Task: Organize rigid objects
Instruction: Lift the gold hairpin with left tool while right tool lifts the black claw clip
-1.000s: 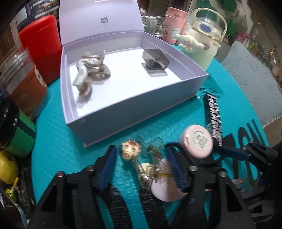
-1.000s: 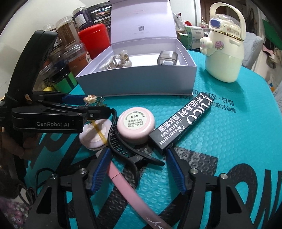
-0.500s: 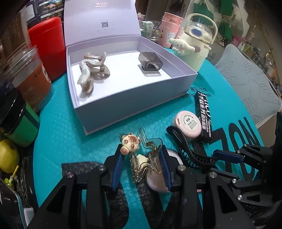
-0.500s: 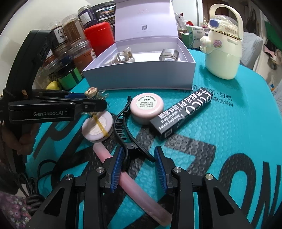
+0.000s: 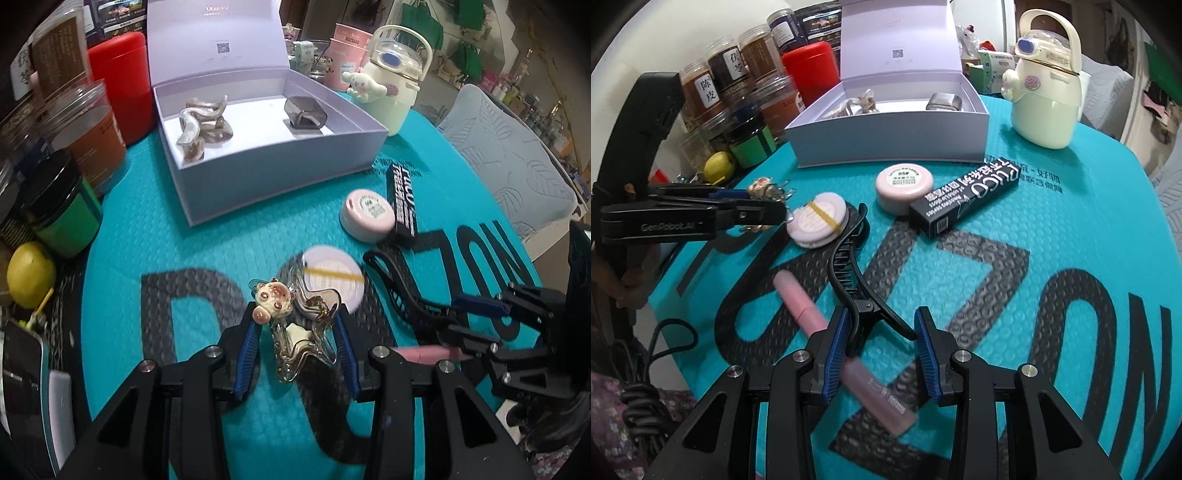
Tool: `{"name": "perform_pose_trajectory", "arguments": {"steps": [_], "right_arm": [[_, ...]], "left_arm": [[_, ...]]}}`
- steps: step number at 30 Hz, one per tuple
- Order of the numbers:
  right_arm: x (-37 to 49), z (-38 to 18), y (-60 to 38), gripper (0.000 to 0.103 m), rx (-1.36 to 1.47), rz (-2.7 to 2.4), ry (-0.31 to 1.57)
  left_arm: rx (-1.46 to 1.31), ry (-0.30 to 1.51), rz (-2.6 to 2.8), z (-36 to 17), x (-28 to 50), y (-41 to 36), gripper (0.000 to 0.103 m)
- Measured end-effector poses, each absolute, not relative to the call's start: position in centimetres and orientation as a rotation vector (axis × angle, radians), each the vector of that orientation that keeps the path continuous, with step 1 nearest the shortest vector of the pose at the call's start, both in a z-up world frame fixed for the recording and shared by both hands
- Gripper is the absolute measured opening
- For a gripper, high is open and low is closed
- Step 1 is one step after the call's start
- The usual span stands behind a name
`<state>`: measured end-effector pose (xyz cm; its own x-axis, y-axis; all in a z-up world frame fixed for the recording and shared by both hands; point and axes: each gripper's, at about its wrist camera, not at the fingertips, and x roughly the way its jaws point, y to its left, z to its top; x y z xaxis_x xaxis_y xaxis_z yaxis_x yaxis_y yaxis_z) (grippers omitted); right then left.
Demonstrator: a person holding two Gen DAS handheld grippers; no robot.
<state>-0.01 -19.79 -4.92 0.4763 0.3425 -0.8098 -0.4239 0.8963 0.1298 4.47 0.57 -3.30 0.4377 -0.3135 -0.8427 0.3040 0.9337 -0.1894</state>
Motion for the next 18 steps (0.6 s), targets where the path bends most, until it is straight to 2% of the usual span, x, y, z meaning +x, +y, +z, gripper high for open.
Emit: {"name": "perform_pose_trajectory", "arguments": {"steps": [7,11,18], "right_arm": [[0.1,-5.3,-19.5,0.037,-0.106,0.472,0.967],[0.7,-5.7,-18.7,0.048,-0.133,0.476,0.961],[2.0,-5.9,-17.1,0.049,-0.197,0.483,0.947]], "left_arm": [[-0.001,1.091,-0.361,-4.2,3.0,1.4,0.039],[0.009,1.096,-0.372,-4.7,3.0,1.5,0.039],[0.066,1.080,-0.375,-5.1,2.7,0.9,0.039]]}}
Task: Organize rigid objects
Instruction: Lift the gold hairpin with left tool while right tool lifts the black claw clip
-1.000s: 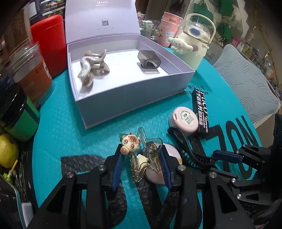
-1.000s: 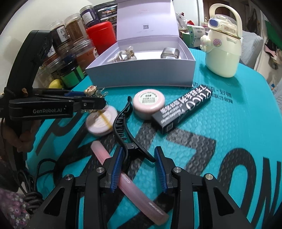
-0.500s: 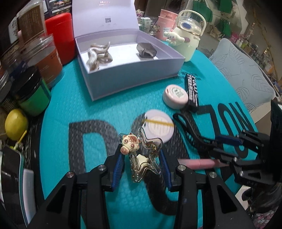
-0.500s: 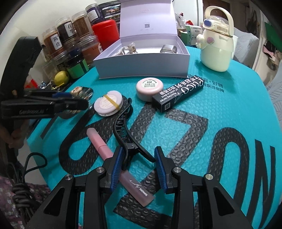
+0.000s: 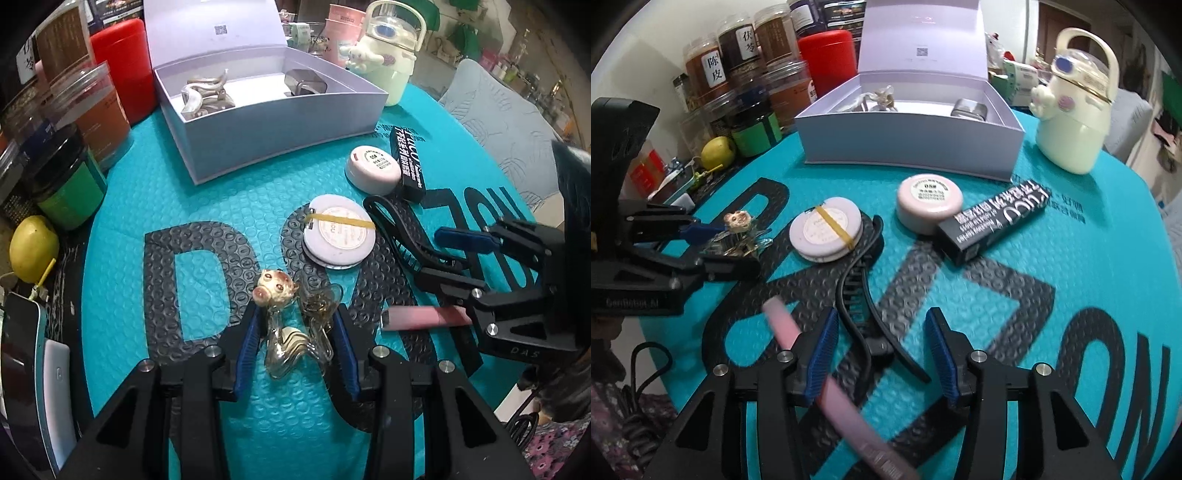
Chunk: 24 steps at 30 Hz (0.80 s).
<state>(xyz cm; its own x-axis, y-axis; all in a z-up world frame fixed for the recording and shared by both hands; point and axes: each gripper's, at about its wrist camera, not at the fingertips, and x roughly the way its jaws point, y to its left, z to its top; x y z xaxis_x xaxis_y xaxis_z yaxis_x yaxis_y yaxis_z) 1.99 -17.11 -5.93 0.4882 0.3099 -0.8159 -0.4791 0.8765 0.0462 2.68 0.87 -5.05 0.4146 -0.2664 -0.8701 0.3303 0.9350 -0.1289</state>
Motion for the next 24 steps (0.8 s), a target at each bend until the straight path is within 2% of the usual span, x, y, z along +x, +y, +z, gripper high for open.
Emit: {"name": "perform_pose_trajectory", "arguments": {"steps": [8,9,11,14,24], "right_arm": [[2.4,-6.2,-15.8,0.047,-0.266,0.483,0.933],[2.4,-6.2,-15.8,0.043,-0.269,0.485,0.930],[2.3,-6.1,-15.8,0.020,-0.267,0.491,0.922],[2.3,-6.1,-15.9,0.020,-0.259,0.477,0.919],[1.5,-4.4,-17.0,0.020,-0.180,0.494,0.899]], "left_arm": [[0.133,1.035,-0.343,-5.2,2.3,-0.1,0.039],[0.133,1.027,-0.340,-5.3,2.2,-0.1,0.039],[0.127,1.021,-0.335,-5.3,2.2,-0.1,0.038],[0.102,1.019,-0.333,-5.3,2.3,0.3,0.035],[0.060,1.000,-0.361,-4.1,1.6,0.3,0.035]]}}
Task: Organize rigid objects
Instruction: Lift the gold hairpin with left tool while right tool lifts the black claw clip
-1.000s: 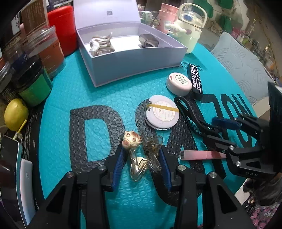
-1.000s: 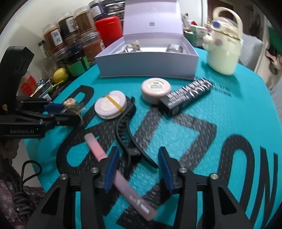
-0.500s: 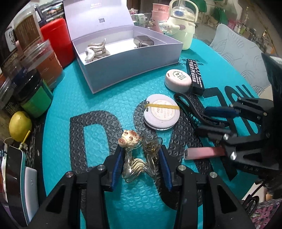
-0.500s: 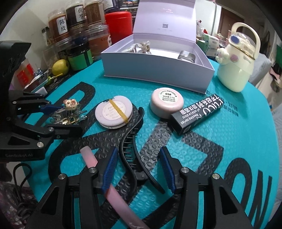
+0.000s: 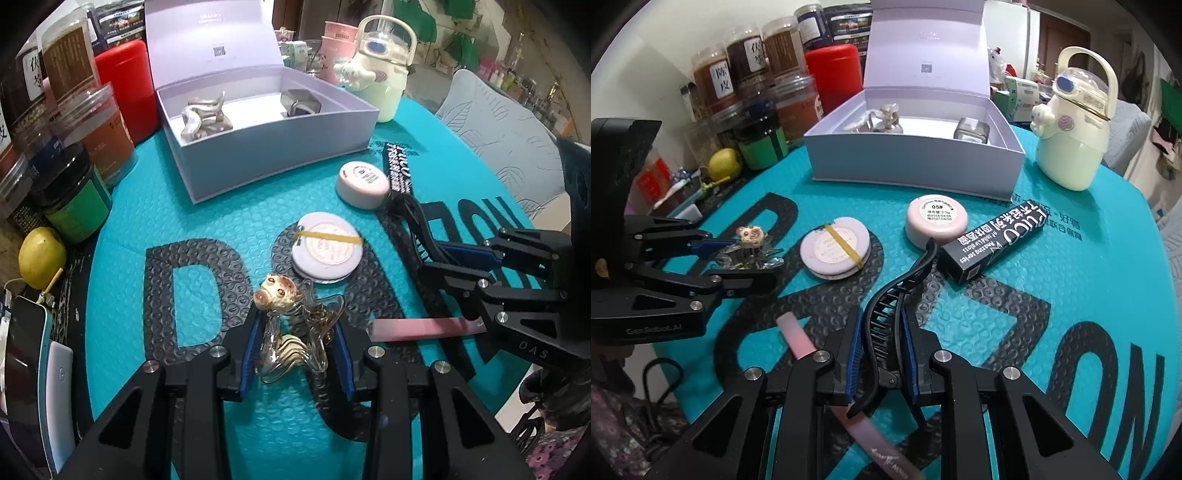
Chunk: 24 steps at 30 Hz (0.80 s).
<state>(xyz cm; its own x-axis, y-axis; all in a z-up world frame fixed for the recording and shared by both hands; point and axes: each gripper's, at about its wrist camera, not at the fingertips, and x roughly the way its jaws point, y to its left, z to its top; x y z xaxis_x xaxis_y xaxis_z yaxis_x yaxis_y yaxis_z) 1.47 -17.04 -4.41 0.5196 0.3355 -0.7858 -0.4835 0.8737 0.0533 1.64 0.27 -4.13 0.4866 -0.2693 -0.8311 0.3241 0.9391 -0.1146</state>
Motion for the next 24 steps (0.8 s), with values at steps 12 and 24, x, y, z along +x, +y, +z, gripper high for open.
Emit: {"name": "perform_pose_trajectory", "arguments": {"steps": [12,24], "right_arm": [[-0.7,-2.7,-17.5,0.020,-0.146,0.523,0.868],[-2.1,-0.5,-18.1,0.020,-0.131,0.552,0.832]], "left_arm": [[0.070,0.949,-0.389,-1.7,0.4,-0.9,0.035],[0.082,0.887,-0.400,0.6,0.1,-1.9,0.035]]}}
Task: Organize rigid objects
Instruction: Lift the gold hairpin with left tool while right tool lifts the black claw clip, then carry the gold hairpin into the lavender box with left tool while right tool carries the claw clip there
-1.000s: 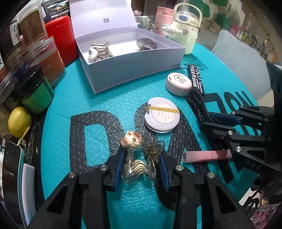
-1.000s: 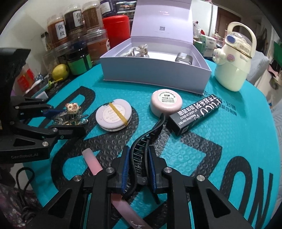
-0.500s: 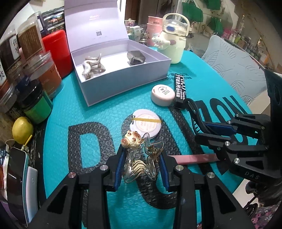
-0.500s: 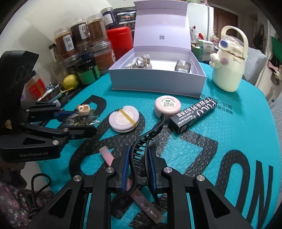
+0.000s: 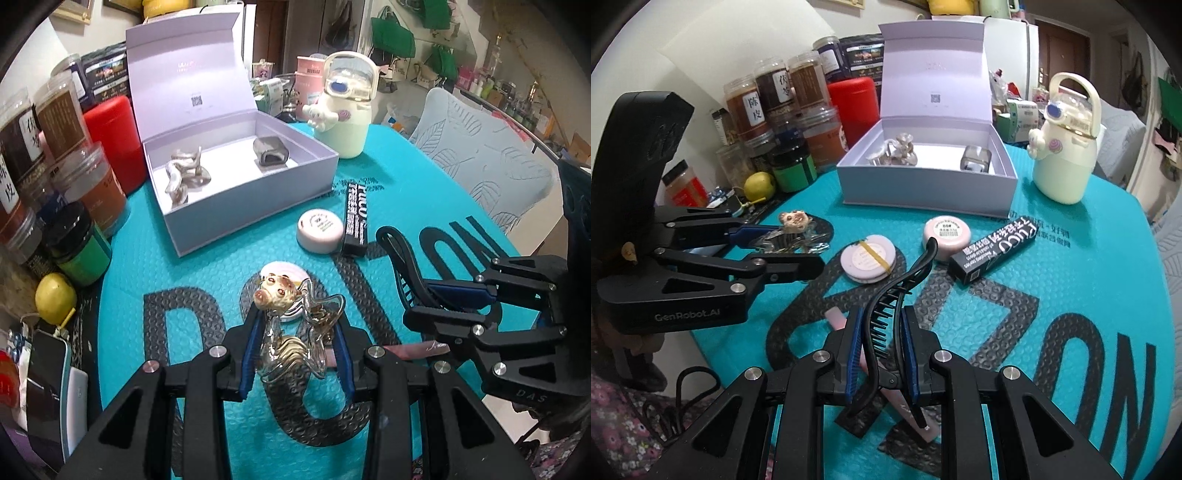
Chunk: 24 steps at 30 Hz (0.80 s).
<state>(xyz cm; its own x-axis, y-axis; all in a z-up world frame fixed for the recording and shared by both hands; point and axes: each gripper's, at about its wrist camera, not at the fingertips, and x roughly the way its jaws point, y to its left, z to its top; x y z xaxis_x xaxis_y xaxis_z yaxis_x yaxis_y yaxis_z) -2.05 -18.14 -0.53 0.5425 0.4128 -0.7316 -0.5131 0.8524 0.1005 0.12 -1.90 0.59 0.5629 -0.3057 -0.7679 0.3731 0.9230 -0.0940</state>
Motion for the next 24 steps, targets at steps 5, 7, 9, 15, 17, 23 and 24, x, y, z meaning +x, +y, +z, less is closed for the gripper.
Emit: {"name": "perform_pose_trajectory", "arguments": {"steps": [5,7,9,15,17,23,24], "right_arm": [[-2.0,0.8,-18.1,0.020,-0.129,0.572,0.811],[-1.7,1.4,-18.2,0.020,-0.120,0.582,0.810],[-1.4,1.9,-18.2,0.020,-0.109,0.593,0.804],[-0.3,3.5,-18.0,0.020,-0.109,0.608,0.775],[0.3,4.0,-17.9,0.020,-0.111,0.614,0.767],[2.1,5.5,-17.4,0.020,-0.131,0.628,0.738],[2.5,5.7,-17.3,0.020,-0.133,0.629,0.735]], "left_arm": [[0.086,0.859,-0.405,1.8,0.6,-2.1,0.035],[0.092,0.850,-0.402,2.3,0.9,-2.1,0.035],[0.091,0.840,-0.404,2.7,1.3,-2.1,0.035],[0.089,0.812,-0.405,4.0,2.7,-2.0,0.035],[0.088,0.803,-0.405,4.4,3.2,-2.0,0.035],[0.082,0.773,-0.399,5.5,5.1,-1.7,0.035],[0.080,0.768,-0.396,5.6,5.5,-1.6,0.035]]}}
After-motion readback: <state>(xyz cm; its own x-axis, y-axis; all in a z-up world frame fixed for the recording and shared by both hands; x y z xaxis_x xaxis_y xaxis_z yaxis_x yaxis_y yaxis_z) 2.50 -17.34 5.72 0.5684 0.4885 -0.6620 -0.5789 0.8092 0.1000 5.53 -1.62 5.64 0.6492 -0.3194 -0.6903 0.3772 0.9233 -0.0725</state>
